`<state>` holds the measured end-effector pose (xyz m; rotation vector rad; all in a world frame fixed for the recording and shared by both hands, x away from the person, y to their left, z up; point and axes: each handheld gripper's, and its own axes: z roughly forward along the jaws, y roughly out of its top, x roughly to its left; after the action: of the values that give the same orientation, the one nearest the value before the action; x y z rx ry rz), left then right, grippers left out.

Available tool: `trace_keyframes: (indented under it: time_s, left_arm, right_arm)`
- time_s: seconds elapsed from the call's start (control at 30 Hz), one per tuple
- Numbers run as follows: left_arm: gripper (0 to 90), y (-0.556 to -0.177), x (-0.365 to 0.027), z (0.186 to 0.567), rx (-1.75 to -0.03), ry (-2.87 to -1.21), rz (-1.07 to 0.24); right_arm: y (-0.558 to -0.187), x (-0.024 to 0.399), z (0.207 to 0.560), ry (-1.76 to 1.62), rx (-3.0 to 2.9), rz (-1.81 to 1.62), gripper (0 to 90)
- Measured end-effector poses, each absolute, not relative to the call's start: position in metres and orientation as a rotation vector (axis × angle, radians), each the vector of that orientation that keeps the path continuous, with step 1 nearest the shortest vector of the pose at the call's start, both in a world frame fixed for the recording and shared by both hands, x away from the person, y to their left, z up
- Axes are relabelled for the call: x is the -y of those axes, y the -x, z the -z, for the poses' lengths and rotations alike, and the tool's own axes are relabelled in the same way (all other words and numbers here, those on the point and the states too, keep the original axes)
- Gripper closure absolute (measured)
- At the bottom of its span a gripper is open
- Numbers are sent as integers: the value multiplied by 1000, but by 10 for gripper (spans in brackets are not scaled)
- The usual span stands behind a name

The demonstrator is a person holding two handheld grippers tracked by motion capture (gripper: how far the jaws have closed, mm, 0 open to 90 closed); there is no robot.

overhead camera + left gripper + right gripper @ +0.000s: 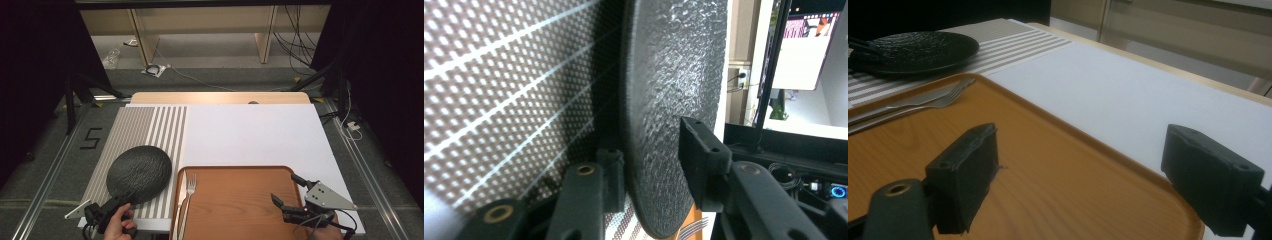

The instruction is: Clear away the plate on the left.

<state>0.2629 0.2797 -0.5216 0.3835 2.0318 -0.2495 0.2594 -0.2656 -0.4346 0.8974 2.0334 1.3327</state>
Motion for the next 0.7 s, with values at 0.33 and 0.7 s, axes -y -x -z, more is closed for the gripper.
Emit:
trace_keyframes:
  time_s: [0.33,0.7]
  left_arm:
    - [774,-259,-280,523,-2017,-351,258]
    - [847,-258,-281,521,-1977,-330,261]
  right_arm:
    - [-260,266,435,-898,-2033,-1332,161]
    - [-260,267,435,-902,-2031,-1334,161]
